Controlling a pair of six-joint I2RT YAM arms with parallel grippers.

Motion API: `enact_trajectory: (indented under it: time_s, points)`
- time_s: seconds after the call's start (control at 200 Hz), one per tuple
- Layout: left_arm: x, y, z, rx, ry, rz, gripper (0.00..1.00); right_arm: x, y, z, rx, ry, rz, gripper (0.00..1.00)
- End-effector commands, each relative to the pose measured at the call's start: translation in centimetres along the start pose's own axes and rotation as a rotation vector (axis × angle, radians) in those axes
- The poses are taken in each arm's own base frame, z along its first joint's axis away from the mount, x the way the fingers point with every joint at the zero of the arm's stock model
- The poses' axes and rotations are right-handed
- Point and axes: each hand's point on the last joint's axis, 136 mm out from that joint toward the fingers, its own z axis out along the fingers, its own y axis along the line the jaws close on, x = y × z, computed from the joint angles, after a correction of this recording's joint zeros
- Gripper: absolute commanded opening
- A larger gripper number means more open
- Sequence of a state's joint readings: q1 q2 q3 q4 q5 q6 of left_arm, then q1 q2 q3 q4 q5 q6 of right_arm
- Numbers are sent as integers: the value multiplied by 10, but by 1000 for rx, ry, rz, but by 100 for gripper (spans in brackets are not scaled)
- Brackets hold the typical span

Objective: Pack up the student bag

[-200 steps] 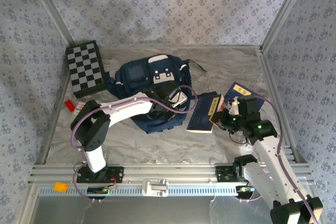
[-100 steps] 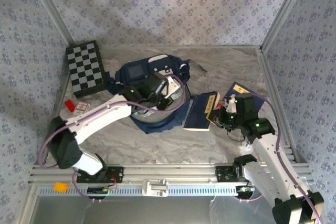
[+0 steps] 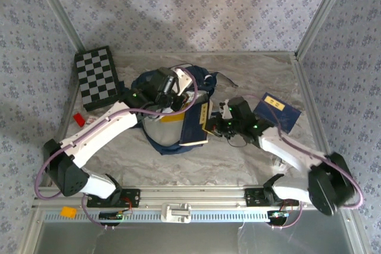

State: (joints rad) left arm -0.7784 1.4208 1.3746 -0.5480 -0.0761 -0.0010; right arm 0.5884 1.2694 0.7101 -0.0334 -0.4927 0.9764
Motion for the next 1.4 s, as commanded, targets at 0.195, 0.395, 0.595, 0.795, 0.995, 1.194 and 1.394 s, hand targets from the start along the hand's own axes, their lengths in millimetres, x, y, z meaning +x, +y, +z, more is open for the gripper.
enact_trajectory:
  time_s: [0.195, 0.395, 0.595, 0.795, 0.995, 1.194, 1.394]
  points:
    - [-59, 1, -42, 18, -195, -29, 0, -66, 60, 72, -206, -70, -69, 0]
    - [-57, 3, -41, 12, -189, -34, 0, -74, 31, 101, -100, -58, -75, 26]
    - [-52, 6, -36, -1, -176, -40, 0, -62, 11, 77, 81, -78, -133, 49]
    - [-47, 6, -34, 7, -164, -50, 0, -26, -11, 47, 344, -62, -216, 48]
    - [-42, 5, -30, 14, -160, -63, 0, 9, -3, 74, 314, -10, -256, 27]
    - [-45, 5, -35, 20, -167, -62, 0, 10, -11, 104, 368, -37, -318, 8]
    - [-42, 5, -35, 22, -156, -72, 0, -37, -8, 102, 394, -228, -347, 4]
